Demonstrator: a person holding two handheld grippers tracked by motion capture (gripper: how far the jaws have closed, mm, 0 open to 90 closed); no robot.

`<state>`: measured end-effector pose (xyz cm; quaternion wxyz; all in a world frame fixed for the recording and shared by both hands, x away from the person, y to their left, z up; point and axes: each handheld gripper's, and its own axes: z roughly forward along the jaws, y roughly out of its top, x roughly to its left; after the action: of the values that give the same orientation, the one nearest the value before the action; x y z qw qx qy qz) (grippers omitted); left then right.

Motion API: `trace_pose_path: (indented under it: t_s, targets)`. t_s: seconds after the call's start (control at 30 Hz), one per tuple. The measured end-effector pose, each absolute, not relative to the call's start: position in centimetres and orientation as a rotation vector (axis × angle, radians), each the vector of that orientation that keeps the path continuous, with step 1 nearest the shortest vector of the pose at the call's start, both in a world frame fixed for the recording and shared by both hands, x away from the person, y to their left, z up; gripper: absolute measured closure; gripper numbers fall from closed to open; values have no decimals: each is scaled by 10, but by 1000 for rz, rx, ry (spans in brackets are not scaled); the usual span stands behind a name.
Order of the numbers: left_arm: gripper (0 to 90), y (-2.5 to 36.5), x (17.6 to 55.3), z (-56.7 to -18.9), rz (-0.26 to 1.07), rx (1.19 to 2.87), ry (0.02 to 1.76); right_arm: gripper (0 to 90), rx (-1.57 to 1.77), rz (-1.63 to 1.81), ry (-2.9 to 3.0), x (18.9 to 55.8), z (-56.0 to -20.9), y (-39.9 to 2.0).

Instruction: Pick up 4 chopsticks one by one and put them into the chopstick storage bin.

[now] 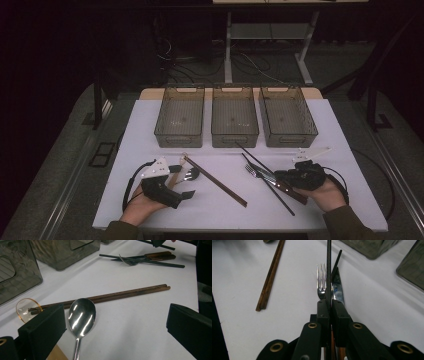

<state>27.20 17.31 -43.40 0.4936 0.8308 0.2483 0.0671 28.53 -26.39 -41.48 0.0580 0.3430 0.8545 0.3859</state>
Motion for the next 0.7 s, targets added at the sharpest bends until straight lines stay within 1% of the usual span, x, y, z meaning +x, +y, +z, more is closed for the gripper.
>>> trace_pose_path:
  t_s: [0.23,0.7]
  targets:
    - [14,167,272,-439,194,2081,575,850,1029,1204,2598,288,-412,-259]
    - [13,167,273,-437,187,2052,587,850,1016,1268,2572,301,-402,-246]
